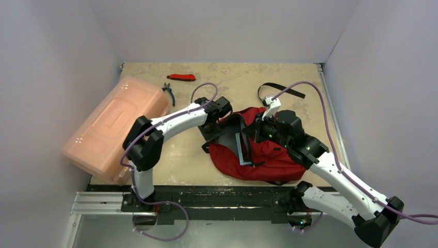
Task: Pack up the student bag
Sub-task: Place the book in the student bag, then zip the student bag at the center of the board.
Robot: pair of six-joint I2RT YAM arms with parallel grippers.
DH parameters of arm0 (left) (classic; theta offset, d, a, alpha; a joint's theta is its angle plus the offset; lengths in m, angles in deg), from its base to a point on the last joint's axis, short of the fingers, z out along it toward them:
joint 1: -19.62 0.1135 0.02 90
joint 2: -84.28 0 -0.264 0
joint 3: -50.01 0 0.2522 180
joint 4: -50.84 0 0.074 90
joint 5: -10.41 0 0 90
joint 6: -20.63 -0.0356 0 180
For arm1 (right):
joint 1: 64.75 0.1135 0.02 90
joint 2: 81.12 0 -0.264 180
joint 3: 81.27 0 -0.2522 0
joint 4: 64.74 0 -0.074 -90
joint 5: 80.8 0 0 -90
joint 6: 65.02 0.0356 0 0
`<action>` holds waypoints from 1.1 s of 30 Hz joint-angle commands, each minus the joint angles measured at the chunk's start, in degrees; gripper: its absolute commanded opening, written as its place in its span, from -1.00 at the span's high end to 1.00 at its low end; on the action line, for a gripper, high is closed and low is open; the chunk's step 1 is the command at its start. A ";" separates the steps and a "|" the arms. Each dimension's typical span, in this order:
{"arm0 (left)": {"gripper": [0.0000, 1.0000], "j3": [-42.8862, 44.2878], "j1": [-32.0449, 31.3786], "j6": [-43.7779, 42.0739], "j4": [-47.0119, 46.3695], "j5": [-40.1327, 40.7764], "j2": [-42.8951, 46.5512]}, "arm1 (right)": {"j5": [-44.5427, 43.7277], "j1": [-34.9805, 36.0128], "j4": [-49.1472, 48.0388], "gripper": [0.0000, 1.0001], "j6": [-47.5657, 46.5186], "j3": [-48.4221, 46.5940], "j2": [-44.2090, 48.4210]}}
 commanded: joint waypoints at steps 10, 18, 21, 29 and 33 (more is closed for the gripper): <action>1.00 -26.11 3.67 -28.13 -36.66 -23.22 28.75 | 0.99 0.14 -3.61 0.91 2.56 -0.91 -6.36; 1.00 -37.87 5.24 -35.20 -50.25 -31.81 35.77 | -0.96 0.26 0.90 0.90 3.53 -3.53 -15.17; 1.00 -41.88 6.97 -36.47 -54.39 -34.76 37.28 | -0.87 0.13 1.37 1.00 3.61 -3.94 -13.50; -0.18 -46.65 7.16 -32.95 -53.33 -34.52 38.56 | 3.82 0.13 -3.15 1.00 3.54 -3.77 -10.16; -0.51 -43.51 4.69 -26.42 -42.77 -26.21 39.35 | 4.16 0.17 -3.47 1.00 3.44 -3.94 -10.30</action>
